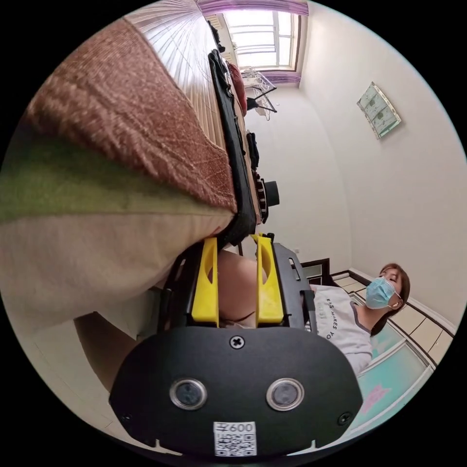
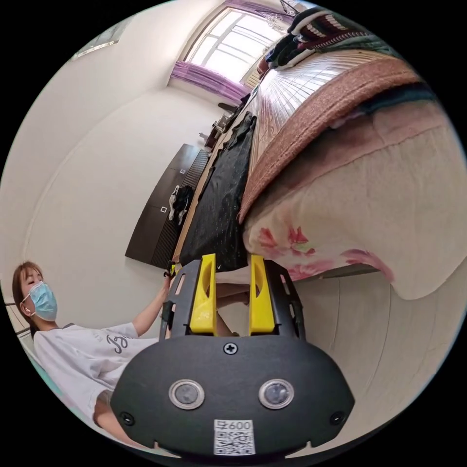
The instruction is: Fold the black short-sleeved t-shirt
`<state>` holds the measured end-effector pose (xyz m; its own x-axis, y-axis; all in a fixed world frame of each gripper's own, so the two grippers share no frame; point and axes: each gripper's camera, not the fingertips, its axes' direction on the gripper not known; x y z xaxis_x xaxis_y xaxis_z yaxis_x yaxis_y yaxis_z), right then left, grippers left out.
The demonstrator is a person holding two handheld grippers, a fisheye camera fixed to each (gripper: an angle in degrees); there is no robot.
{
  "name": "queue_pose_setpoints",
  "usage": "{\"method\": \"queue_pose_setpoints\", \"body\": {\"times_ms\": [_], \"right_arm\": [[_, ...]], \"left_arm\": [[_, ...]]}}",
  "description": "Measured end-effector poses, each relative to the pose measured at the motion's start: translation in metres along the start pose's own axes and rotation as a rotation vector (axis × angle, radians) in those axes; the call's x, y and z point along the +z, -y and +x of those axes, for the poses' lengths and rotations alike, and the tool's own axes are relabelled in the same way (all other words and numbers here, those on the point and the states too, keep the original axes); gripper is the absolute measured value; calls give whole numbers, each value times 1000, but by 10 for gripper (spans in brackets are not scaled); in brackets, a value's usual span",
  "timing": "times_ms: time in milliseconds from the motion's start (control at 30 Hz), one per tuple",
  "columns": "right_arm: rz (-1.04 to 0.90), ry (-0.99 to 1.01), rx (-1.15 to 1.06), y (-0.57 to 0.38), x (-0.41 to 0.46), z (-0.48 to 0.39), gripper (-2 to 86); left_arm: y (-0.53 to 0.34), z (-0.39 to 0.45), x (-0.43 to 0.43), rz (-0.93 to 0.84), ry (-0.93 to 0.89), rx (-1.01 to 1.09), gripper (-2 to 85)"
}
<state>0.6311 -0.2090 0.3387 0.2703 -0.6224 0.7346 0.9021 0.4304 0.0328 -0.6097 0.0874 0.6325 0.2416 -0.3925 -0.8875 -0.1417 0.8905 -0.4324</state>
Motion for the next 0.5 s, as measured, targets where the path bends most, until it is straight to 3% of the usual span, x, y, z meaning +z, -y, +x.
{"method": "queue_pose_setpoints", "body": {"times_ms": [500], "right_arm": [[-129, 7, -24, 32, 17, 39, 2]], "left_arm": [[21, -28, 24, -160, 90, -17, 94]]}}
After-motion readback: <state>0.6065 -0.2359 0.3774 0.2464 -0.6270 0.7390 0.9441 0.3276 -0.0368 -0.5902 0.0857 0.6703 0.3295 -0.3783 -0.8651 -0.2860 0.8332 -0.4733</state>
